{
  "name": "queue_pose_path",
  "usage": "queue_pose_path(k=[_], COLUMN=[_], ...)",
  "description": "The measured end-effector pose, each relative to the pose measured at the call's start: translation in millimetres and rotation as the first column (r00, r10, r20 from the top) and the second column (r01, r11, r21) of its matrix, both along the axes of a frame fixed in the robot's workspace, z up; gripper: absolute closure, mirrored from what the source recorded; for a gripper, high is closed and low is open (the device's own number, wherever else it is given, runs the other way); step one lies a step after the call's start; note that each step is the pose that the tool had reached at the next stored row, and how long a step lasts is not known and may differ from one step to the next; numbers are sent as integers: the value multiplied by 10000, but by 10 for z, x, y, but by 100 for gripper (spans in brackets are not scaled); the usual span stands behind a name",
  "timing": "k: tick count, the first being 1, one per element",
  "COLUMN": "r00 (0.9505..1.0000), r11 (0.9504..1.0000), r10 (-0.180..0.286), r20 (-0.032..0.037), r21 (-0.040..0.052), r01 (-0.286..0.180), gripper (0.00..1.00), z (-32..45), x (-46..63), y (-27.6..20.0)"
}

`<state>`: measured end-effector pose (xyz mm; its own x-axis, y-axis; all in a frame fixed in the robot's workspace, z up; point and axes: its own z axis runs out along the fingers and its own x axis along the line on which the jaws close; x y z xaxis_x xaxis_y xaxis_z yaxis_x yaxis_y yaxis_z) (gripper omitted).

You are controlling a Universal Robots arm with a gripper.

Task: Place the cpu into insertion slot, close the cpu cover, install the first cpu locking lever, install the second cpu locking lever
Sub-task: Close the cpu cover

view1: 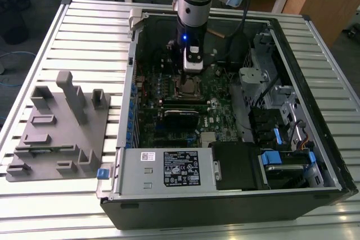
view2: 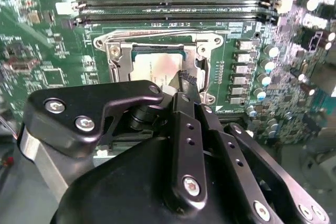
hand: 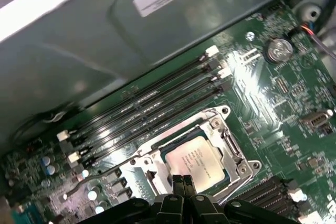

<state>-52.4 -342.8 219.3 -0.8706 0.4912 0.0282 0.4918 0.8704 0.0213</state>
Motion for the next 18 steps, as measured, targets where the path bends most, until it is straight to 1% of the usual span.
queue_pose_path(k=[3, 5, 7, 9, 11, 14, 15, 18], r00=[9994, 9982, 9959, 9926, 9884, 9805, 9775, 9669], r11=[9994, 9982, 9959, 9926, 9885, 9807, 9778, 9676], r10=[354, 592, 900, 1210, 1512, 1953, 2094, 2524], r20=[43, 58, 80, 110, 143, 208, 238, 359], r21=[3, 3, 6, 12, 13, 6, 0, -27], r01=[-354, -592, -900, -1211, -1513, -1954, -2095, -2525], gripper=[89, 89, 89, 89, 89, 89, 89, 89], z=[-7, -13, -20, -27, -33, -42, -44, -53], x=[1, 0, 0, 0, 0, 0, 0, 0], y=[0, 0, 0, 0, 0, 0, 0, 0])
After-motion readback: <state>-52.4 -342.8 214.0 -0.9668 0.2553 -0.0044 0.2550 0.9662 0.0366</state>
